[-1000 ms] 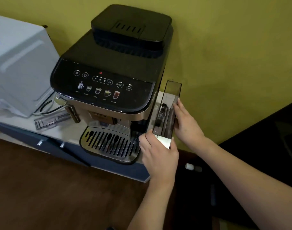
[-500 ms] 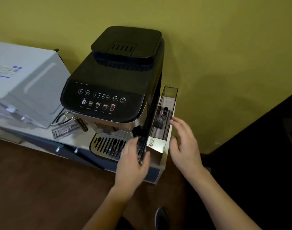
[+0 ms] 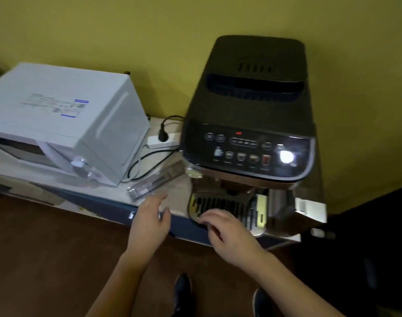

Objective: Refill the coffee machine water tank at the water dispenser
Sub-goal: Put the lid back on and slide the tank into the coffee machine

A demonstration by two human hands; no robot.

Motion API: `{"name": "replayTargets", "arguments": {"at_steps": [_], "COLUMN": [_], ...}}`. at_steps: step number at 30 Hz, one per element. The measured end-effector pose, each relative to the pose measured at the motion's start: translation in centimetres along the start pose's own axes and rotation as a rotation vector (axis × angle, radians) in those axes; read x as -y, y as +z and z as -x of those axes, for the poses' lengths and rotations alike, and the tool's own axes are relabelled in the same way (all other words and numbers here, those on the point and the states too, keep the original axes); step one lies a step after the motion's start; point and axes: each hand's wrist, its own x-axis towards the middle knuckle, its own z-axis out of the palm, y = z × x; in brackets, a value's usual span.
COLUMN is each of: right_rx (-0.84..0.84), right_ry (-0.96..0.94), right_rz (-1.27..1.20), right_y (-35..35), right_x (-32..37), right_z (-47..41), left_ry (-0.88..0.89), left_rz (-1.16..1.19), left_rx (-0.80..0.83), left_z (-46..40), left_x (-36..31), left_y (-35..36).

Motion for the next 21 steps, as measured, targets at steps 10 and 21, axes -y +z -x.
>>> {"name": "replayTargets", "arguments": {"at_steps": [10, 21], "right_rx": [-0.032, -0.309], "right_ry": [0.725, 1.066], "right_rz": [-0.605, -0.964], "right_y": [9.3, 11.6], "right_x": [5.2, 7.9], "right_z": [-15.6, -23.1], "left_ry": [-0.058, 0.024], "left_rz": [-0.166, -0.402], "left_rx": [0.219, 0.235], "left_z": [-8.1, -11.2], "left_x": [12.5, 15.0], "left_y": [-3.5, -1.5]}}
